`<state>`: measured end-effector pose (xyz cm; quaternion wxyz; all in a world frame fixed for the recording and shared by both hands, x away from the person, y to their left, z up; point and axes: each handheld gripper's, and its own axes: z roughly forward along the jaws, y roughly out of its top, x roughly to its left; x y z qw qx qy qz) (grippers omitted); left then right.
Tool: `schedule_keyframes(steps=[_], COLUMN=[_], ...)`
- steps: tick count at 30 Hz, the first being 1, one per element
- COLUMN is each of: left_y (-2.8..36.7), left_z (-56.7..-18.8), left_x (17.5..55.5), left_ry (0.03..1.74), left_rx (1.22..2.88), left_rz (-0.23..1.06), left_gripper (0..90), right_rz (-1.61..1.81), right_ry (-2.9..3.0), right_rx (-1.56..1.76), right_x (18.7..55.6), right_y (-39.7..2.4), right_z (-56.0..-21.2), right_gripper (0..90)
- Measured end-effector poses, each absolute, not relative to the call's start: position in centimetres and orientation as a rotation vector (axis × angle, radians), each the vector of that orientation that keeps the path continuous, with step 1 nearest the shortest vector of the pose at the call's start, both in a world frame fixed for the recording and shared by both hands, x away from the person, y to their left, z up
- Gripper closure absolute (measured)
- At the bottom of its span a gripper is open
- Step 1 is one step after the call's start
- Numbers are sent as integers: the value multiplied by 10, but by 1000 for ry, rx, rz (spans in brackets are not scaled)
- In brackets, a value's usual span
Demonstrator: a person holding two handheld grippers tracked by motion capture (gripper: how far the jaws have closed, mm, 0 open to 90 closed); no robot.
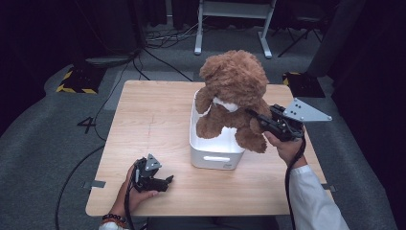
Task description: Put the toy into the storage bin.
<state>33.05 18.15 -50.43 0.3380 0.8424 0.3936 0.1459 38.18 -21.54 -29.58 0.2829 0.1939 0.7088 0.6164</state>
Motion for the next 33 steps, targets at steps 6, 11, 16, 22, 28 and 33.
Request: schedule_keyframes(steps=[6,11,16,22,28,33], left_y=[182,181,182,181,181,181], left_z=[-504,-504,-504,-504,-504,-504], left_x=[330,330,330,330,330,330], left_ry=[1026,1024,1024,1023,1020,1017], left_rx=[2195,2194,2195,2194,2195,2197], left_rz=[381,383,381,382,381,379], left_gripper=[152,153,154,155,156,156], right_rz=[1669,1664,1654,1648,1619,1592], right_ry=[1912,1928,1939,1955,1999,2032], right_rx=[528,530,539,551,559,574], right_x=[387,390,394,399,407,412], right_y=[-204,-195,-189,-183,-178,-173], right_z=[-300,-303,-306,-312,-320,-326], right_gripper=[768,767,765,763,757,756])
